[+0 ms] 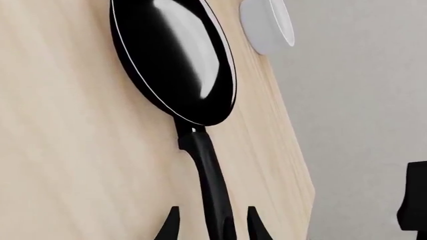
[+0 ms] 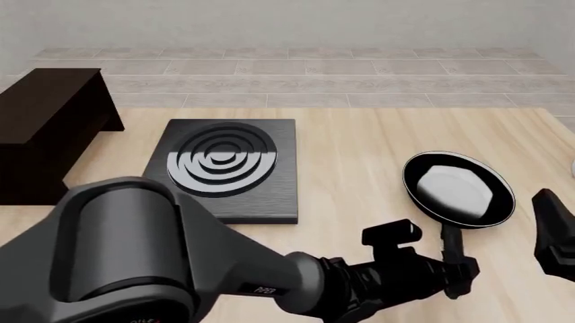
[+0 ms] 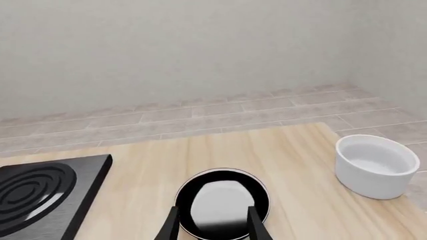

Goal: Put the frying pan on top of the cabinet.

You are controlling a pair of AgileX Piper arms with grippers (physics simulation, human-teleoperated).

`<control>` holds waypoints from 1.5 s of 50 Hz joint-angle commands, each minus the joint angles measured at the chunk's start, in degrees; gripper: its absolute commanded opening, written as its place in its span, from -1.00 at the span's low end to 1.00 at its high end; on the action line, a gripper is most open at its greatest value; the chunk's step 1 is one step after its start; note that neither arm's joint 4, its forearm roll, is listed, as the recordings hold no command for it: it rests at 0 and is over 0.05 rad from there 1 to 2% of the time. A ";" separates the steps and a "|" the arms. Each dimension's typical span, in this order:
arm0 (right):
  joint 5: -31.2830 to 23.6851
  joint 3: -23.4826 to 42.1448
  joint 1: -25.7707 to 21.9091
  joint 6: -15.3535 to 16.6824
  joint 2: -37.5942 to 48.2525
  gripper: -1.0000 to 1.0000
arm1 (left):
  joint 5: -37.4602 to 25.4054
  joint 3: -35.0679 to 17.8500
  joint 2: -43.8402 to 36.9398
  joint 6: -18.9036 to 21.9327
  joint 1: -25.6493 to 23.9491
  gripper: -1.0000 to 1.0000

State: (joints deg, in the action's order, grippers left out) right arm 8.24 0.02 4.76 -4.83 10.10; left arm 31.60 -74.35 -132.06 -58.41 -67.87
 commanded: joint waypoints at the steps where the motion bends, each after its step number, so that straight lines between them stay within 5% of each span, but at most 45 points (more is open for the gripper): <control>1: 0.33 0.00 0.12 -0.28 0.39 1.00 | -0.56 -1.04 -0.74 0.13 -0.01 1.00; 75: 2.16 0.00 1.14 -1.24 2.93 1.00 | -1.59 -5.54 -3.89 -0.66 -1.37 1.00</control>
State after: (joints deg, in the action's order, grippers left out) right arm 9.87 0.02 5.79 -6.08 12.40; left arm 30.52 -79.48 -135.05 -56.80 -68.91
